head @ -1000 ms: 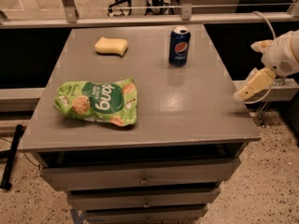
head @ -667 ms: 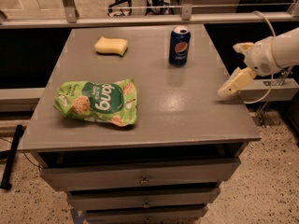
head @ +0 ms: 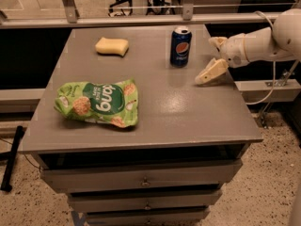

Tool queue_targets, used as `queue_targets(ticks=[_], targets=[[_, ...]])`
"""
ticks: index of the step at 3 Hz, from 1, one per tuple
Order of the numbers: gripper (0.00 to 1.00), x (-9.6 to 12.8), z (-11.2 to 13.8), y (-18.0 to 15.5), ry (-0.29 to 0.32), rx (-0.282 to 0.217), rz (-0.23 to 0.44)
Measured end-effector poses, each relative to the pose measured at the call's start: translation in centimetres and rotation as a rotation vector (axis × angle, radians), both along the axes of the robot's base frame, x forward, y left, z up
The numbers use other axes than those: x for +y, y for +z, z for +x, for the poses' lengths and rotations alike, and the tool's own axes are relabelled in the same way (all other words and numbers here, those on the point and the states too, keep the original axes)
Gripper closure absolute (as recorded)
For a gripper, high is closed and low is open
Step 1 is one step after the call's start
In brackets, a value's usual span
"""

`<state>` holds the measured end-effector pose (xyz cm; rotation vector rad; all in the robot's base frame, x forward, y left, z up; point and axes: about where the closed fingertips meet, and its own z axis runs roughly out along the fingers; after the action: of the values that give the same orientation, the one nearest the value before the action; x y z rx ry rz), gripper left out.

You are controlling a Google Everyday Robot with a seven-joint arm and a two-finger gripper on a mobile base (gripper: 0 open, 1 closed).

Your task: Pick pepsi can

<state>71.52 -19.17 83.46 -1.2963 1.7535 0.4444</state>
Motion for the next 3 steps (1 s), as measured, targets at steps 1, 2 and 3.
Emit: queue_targets(ticks=[1, 2, 3], targets=[[0.00, 1.9, 2.8, 0.6, 0.008, 0.005, 0.055], [0.00, 3.4, 4.7, 1.0, 0.000, 0.033, 0.092], [0.00, 4.8, 5.4, 1.3, -0.020, 0.091, 0.143]])
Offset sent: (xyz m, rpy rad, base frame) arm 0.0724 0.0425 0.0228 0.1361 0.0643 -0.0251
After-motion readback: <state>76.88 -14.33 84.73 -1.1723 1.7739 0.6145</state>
